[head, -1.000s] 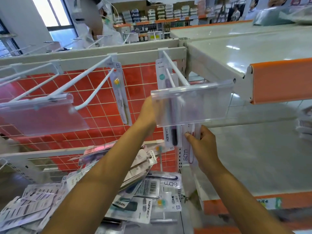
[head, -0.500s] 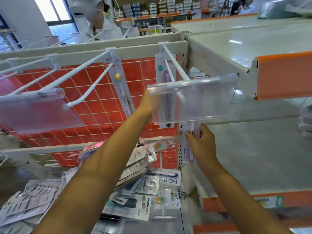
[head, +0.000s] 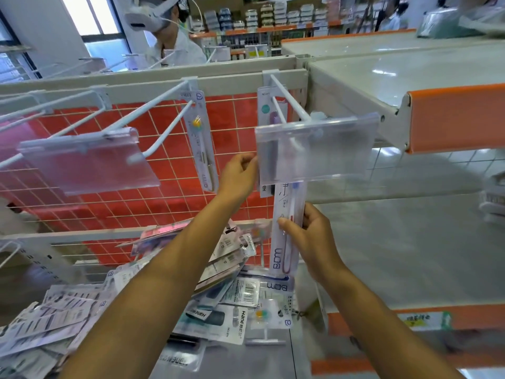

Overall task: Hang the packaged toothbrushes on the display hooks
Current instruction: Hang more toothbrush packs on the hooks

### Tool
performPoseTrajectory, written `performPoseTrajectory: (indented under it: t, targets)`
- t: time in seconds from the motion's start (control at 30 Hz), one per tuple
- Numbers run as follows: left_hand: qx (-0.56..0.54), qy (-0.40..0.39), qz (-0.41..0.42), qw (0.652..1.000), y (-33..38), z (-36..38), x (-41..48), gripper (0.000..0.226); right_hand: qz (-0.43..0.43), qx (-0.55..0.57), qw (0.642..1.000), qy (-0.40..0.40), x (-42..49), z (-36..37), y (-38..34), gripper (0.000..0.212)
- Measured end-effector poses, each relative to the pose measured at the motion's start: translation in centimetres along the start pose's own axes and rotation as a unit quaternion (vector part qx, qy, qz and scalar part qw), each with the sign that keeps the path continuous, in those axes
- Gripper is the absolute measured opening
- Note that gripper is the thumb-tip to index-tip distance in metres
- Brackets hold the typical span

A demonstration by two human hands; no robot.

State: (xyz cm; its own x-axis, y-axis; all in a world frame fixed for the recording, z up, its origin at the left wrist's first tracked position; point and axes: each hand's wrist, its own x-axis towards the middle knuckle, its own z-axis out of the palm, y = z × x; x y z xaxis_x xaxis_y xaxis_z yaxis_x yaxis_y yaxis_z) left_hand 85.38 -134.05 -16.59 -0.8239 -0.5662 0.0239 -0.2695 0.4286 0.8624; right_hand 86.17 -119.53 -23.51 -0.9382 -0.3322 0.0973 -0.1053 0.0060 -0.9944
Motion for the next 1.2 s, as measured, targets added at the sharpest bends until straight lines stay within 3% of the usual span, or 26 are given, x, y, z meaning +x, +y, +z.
performPoseTrajectory:
  t: [0.07,0.17,0.3,0.4,0.5,0.7,1.2]
  targets:
    - [-0.038,0.055,0.038,0.997,-0.9,-0.4,-0.3,0.031,-0.006,0.008,1.000,-0.006,-0.3,0.4,-0.2,0.015]
    - [-0.082,0.068,0.071,0.992,-3.0,-1.6,-1.3,0.033,-0.025,-0.002,0.999,-0.021,-0.9,1.5,-0.8,0.008]
    - [-0.139,0.029,0.084,0.986,-5.0,-3.4,-2.8,0.042,-0.015,0.010,0.999,-0.042,-1.7,3.7,-1.4,0.010]
    - [-0.212,-0.010,0.065,0.975,-5.3,-4.8,-4.7,0.049,-0.024,0.003,0.998,-0.056,-2.3,5.3,-1.9,0.031]
    - [-0.249,-0.054,0.078,0.964,-5.9,-6.4,-5.9,0.044,-0.034,0.002,0.997,-0.063,-2.9,6.9,-2.3,0.034]
    - [-0.243,-0.085,0.099,0.961,-7.8,-10.7,-6.8,0.021,-0.024,0.007,0.997,-0.076,-3.7,11.9,-2.8,0.036]
    - [-0.236,-0.050,0.107,0.965,-14.3,-18.9,-7.4,0.018,-0.071,0.025,0.997,-0.036,-5.6,22.0,-4.9,0.032]
